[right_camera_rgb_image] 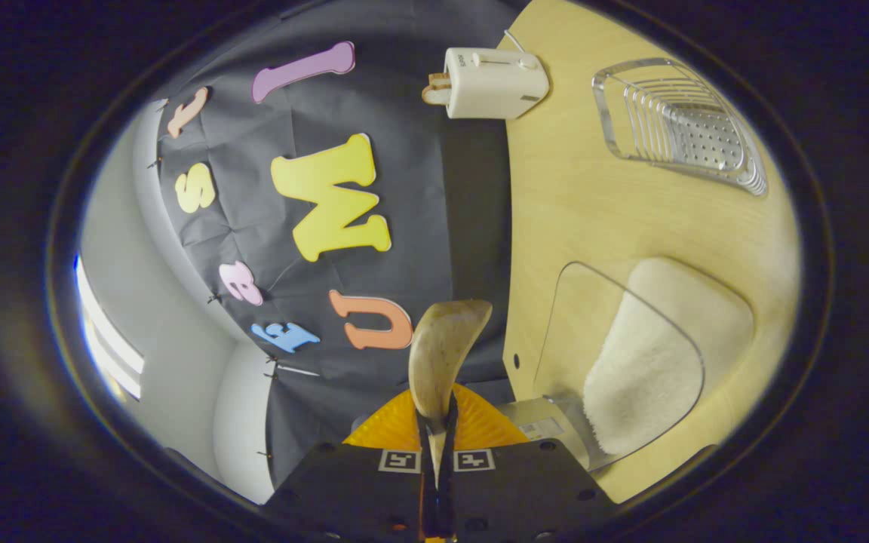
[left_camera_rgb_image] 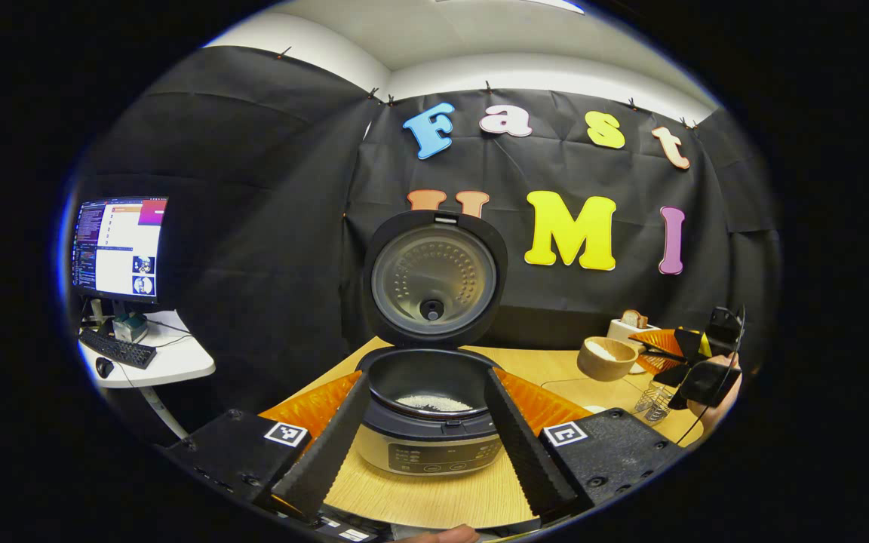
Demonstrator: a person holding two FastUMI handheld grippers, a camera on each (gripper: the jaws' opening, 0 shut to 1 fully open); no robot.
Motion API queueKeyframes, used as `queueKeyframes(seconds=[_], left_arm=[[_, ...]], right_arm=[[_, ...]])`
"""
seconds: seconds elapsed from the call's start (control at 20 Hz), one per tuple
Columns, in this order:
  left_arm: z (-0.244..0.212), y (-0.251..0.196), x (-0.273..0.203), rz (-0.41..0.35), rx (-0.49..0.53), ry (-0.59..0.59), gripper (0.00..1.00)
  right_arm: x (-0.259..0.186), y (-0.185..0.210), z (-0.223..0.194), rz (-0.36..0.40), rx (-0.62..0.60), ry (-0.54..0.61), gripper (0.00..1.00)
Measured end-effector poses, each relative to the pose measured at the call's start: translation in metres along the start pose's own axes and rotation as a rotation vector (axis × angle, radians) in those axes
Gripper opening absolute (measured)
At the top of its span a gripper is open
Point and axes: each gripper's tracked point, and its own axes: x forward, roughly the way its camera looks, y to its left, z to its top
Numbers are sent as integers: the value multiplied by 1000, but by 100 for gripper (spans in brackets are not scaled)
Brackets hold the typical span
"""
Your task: Close the left gripper, press the button to open the rice cooker; take a wooden spoon from the chopstick holder with the right hand, scoop a spoonful of rice and pour it into the rice cooker, then put the wooden spoon back into the chopstick holder.
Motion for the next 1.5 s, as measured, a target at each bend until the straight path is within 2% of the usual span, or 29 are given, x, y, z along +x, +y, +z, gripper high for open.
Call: queueKeyframes(seconds=[0.2, 0.35, 0.65, 0.9, 1.0, 1.2, 1.4, 1.5], left_arm=[[-9, 20, 1, 53, 51, 23, 97], [-14, 29, 5, 77, 55, 39, 98], [-15, 36, 6, 81, 31, 42, 98], [-16, 35, 8, 83, 23, 48, 98], [-15, 39, 7, 91, 26, 43, 98], [-19, 42, 9, 98, 17, 51, 98], [-19, 47, 9, 116, 22, 52, 98], [-22, 54, 9, 138, 23, 58, 98]], right_arm=[[20, 6, -33, -3, -3, 48, 1], [39, 4, -52, -37, -23, 67, 1], [79, -6, -91, -134, -170, 79, 1], [109, 1, -113, -193, -396, 54, 1], [120, 10, -129, -185, -502, 69, 1], [130, 28, -151, -174, -781, 65, 3], [147, 19, -166, -231, -993, 92, 3], [150, 16, -175, -239, -1138, 115, 5]])
